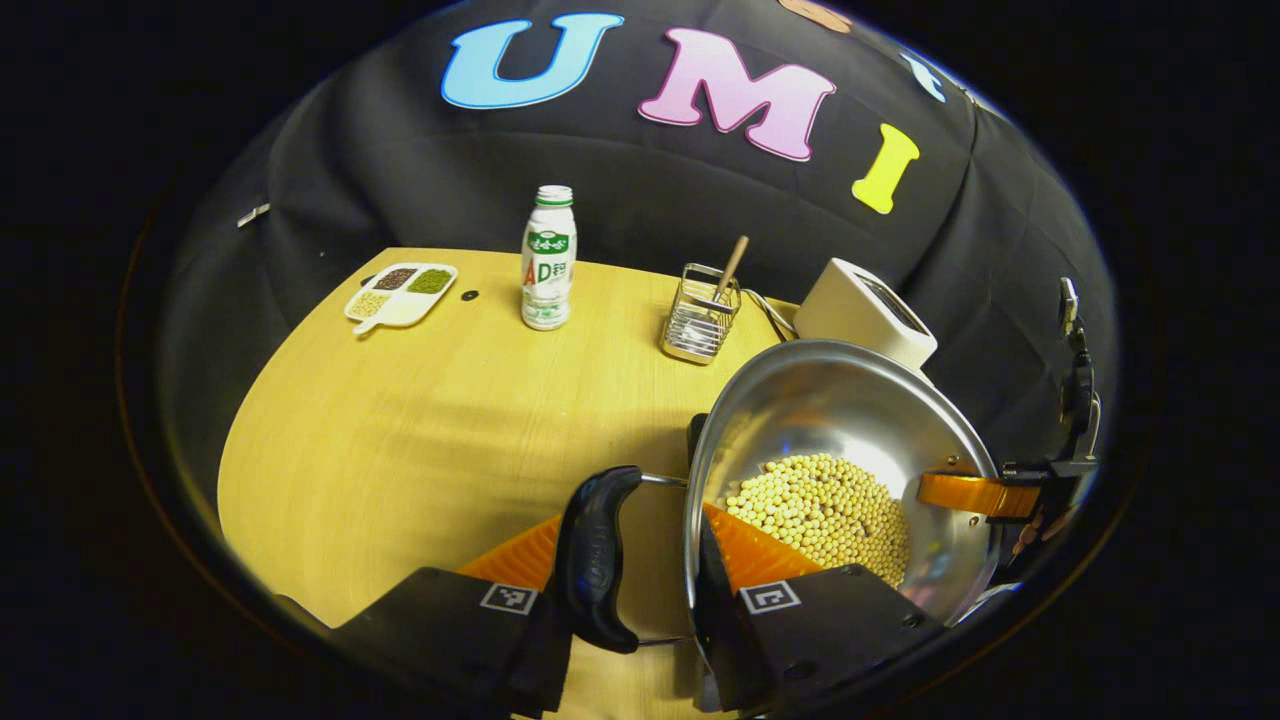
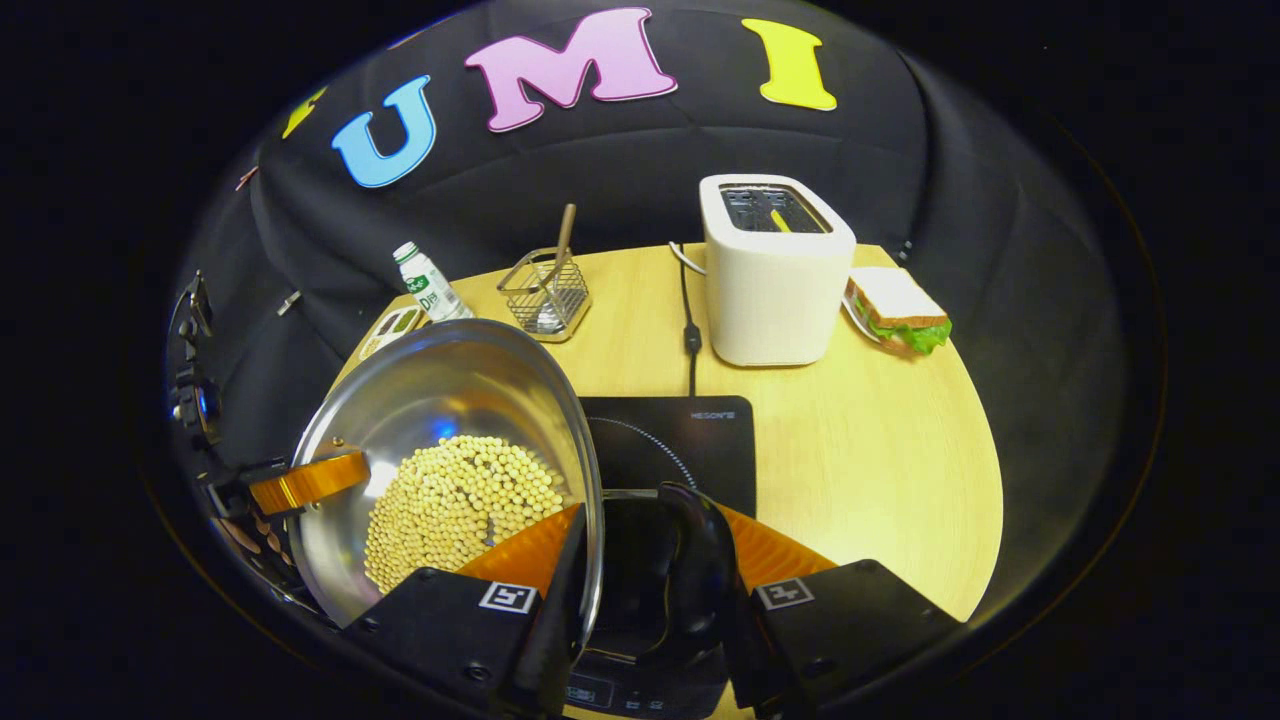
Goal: First push the handle of the pot to place it horizontally, then grasp the pot with both hands and set it on the induction cooktop.
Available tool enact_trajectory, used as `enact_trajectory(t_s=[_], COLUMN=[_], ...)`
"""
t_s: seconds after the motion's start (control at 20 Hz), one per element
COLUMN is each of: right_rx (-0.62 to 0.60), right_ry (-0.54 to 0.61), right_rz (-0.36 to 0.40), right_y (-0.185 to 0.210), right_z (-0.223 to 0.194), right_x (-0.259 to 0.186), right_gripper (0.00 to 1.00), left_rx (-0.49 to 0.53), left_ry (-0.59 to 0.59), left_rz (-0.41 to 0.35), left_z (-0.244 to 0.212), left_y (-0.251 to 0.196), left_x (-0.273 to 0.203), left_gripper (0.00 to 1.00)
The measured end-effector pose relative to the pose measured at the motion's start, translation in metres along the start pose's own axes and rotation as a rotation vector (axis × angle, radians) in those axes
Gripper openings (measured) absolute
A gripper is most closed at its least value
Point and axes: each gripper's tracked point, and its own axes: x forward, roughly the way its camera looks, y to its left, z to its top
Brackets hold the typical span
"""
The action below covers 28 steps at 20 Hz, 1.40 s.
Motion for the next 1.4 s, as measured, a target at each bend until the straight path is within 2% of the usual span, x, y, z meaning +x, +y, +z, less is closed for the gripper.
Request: enact_trajectory(t_s=[0.2, 0.25, 0.3, 0.35, 0.75, 1.4], right_rx=[0.007, 0.013, 0.018, 0.024, 0.063, 0.047], right_ry=[0.006, 0.012, 0.019, 0.023, 0.008, -0.023], right_rz=[-0.016, -0.019, -0.022, -0.025, -0.024, -0.001], right_y=[-0.02, -0.026, -0.031, -0.035, -0.062, -0.063], right_z=[0.0, -0.003, -0.004, -0.007, -0.007, -0.002], right_x=[0.009, 0.011, 0.013, 0.015, 0.035, 0.039], right_gripper=[0.64, 0.6, 0.6, 0.64, 0.64, 0.65], left_rx=[-0.007, -0.005, -0.006, -0.01, 0.018, 0.007], left_ry=[0.013, 0.021, 0.03, 0.044, 0.016, 0.013], left_rz=[-0.011, -0.012, -0.014, -0.015, -0.003, -0.01], left_z=[-0.004, -0.006, -0.009, -0.014, -0.012, -0.016], left_y=[-0.014, -0.016, -0.019, -0.022, -0.038, -0.04], left_x=[0.021, 0.026, 0.031, 0.034, 0.059, 0.065], left_gripper=[0.58, 0.59, 0.58, 0.59, 0.59, 0.63])
